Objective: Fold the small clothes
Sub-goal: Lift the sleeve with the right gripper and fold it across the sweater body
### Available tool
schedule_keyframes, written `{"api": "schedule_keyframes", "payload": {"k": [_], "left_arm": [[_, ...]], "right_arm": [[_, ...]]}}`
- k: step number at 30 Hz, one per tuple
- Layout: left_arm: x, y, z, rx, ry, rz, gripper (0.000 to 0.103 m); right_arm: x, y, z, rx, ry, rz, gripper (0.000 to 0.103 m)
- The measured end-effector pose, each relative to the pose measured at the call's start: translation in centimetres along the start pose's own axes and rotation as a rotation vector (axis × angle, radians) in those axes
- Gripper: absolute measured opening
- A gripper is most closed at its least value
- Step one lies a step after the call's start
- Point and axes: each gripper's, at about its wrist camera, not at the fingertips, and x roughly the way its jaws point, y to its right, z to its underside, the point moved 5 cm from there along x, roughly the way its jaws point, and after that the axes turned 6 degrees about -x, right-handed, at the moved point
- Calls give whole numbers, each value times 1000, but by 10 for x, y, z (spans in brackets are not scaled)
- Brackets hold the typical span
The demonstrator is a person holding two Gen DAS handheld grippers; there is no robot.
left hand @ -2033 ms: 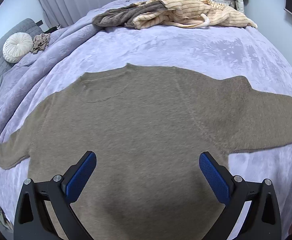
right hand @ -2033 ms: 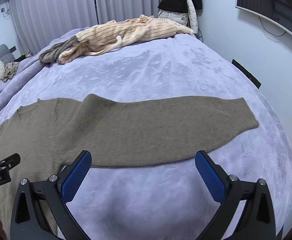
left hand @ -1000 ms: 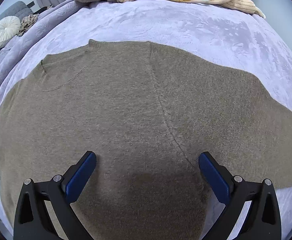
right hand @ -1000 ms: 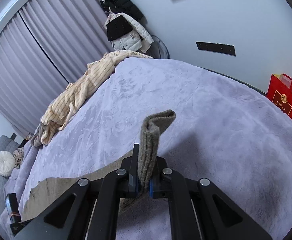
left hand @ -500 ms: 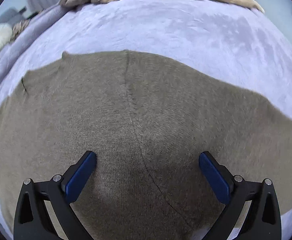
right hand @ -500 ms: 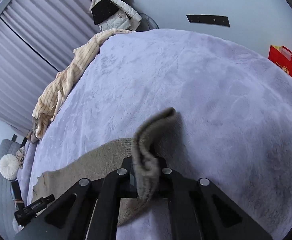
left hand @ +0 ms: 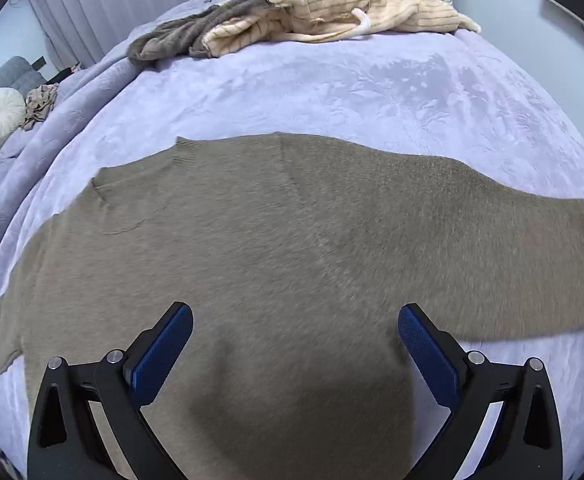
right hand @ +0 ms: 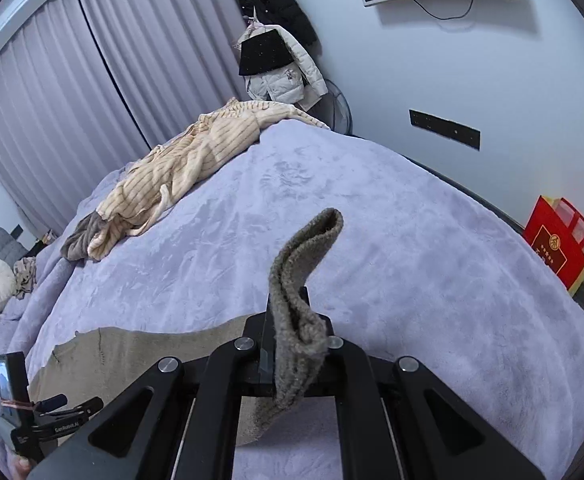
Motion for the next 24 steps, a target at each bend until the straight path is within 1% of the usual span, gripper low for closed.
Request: {"api": "schedule_keyframes", "payload": {"k": [2, 3, 6, 7, 11, 15, 19, 24], "left_arm": [[-6, -9, 11, -3, -4, 9, 103], [-1, -24, 9, -6, -3, 19, 103], [-4, -47, 23, -15, -7, 27, 103], [-8, -55, 33, -20, -11, 32, 103], [-9, -89, 50, -77, -39, 55, 103], [-13, -121, 60, -148, -52, 83, 103], [-21, -148, 66, -186, -35, 92, 103], [-24, -176, 74, -224, -29, 104, 103]], "right_arm": [[-1, -17, 0, -24, -11, 4, 6], [-2, -26, 0, -35, -13, 3, 6], [-8, -54, 1, -60, -17, -10, 6], [-10, -63, 0, -70, -15, -15, 6], [-19, -111, -3, -119, -8, -53, 6], [-23, -160, -2, -179, -10, -73, 6], [-25, -207, 4, -238, -12, -90, 6], [-22, -256, 15, -303, -19, -97, 6]]}}
